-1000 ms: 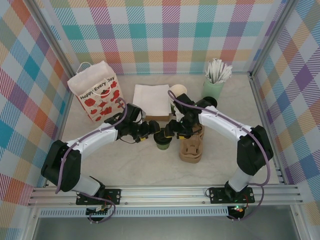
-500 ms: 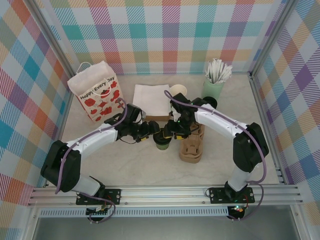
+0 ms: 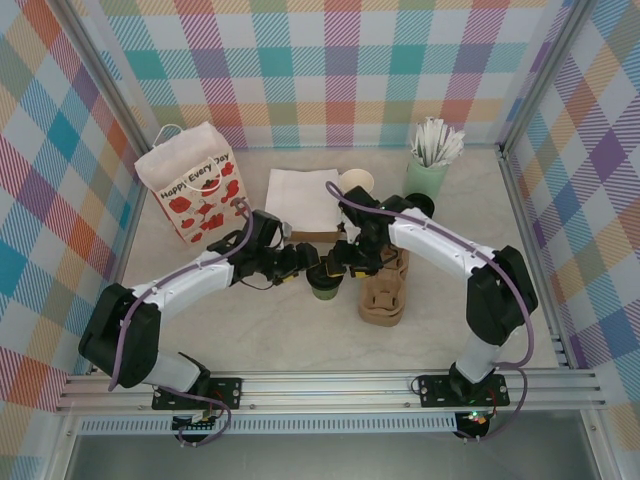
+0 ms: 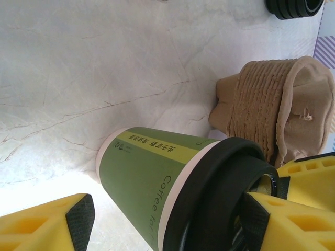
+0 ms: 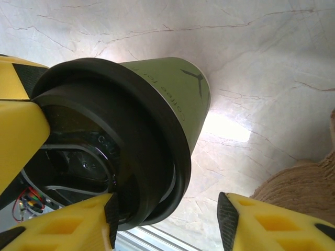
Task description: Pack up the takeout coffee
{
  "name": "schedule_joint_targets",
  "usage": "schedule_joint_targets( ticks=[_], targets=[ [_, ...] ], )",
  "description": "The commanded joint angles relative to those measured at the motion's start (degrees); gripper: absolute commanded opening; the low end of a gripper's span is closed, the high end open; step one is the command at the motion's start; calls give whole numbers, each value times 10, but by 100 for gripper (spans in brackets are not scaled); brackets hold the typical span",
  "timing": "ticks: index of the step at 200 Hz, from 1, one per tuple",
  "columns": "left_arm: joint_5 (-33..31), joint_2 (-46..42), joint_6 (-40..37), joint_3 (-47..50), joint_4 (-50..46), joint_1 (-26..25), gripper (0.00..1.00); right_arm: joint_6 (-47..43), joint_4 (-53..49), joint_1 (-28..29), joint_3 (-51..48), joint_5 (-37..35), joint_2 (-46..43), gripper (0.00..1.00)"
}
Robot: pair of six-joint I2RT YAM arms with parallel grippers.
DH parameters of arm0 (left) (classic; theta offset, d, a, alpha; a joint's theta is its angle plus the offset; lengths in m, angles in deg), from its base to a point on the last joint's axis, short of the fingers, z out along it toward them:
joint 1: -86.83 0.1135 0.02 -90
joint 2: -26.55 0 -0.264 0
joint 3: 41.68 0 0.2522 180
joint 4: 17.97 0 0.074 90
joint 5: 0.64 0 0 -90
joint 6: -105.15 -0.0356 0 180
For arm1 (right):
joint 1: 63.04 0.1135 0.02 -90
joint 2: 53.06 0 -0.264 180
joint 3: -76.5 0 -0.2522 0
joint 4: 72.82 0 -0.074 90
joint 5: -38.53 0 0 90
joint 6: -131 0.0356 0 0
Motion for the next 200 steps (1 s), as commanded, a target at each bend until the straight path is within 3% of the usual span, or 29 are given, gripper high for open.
schedule_joint_targets(
  ticks=[1, 55, 95, 142, 200],
  targets=[
    [-14, -4, -6, -34, -55, 2, 78, -21, -33, 3, 23, -28, -12, 64],
    [-72, -28, -39, -118, -134, 5, 85, -41, -14, 3, 51, -20, -56, 83],
    [-138, -100, -46, -93, -172, 13, 86, -48, -43, 17, 72, -34, -49, 100],
    [-222, -237, -43, -30, -240, 33, 89, -65, -78, 54, 114, -89, -15, 100],
    [-236, -342, -27, 40, -293, 44, 89, -94, -146, 100, 212, -161, 75, 100]
  ],
)
